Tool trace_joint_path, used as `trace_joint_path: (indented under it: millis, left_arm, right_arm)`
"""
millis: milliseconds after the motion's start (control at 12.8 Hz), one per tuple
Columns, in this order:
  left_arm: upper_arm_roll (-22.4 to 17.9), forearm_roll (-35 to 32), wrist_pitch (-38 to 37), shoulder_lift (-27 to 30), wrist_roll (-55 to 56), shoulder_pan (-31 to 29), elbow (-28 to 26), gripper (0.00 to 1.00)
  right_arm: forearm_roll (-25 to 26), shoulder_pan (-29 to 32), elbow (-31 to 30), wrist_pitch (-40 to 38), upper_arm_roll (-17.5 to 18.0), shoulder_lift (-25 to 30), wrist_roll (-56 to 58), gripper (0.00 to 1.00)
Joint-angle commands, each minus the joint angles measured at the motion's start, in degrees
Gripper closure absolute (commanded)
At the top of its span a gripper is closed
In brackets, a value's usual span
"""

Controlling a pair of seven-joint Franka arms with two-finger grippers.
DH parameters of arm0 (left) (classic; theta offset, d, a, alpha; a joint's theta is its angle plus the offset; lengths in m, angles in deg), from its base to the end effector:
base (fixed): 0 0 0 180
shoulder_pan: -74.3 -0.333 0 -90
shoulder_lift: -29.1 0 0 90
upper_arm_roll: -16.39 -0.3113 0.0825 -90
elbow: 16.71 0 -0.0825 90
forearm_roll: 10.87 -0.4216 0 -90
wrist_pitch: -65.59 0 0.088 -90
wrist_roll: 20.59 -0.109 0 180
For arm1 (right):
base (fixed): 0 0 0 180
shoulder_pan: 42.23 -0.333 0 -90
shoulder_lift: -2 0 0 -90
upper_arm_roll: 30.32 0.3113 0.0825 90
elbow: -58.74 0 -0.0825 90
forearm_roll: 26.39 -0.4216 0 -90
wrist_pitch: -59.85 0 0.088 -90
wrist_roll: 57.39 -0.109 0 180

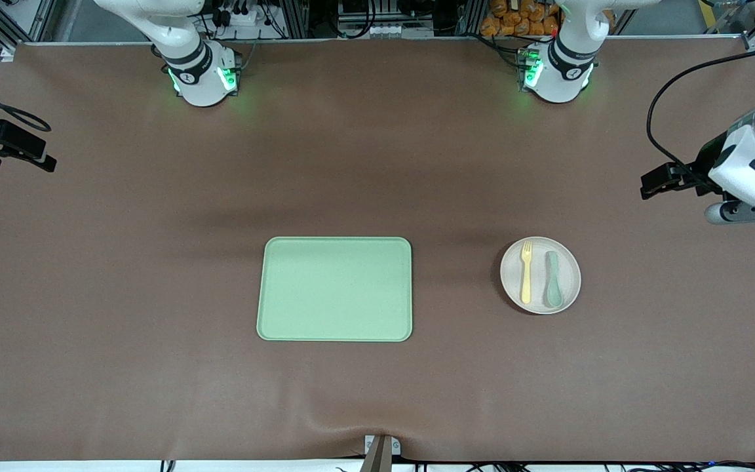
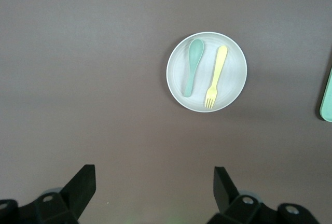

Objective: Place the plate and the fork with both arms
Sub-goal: 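Reach the left gripper toward the white plate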

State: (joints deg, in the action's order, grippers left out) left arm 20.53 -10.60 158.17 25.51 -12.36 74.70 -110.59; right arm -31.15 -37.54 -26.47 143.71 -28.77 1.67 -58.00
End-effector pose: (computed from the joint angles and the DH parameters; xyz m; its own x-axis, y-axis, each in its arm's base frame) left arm 0.6071 -0.0476 0.5495 0.9942 0.0646 -0.0855 0.0646 -0.9979 -0.0031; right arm 0.5826 -0.0222 0.6477 0.9980 -0.0565 -0.0298 -0.0588 -0.9949 -0.0826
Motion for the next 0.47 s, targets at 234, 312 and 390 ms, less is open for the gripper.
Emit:
trace_joint_path:
  millis: [234, 312, 390]
  left_arm:
    - [0.25, 1.22, 5.85, -2.28, -0.15, -0.05, -3.16, 0.0]
    - [0.34, 1.22, 6.38, -2.9, -0.15, 0.03, -3.16, 0.0]
    - [0.34, 1.22, 6.82, -3.43, -0.15, 0.03, -3.07, 0.0]
  right_arm:
    - [-1.05, 0.84, -0.13, -0.54, 0.38, 0.24, 0.08, 0.0]
    - [-1.05, 0.58, -0.13, -0.54, 0.38, 0.24, 0.08, 0.0]
    - [-1.05, 0.49, -0.04, -0.46, 0.38, 0.24, 0.08, 0.0]
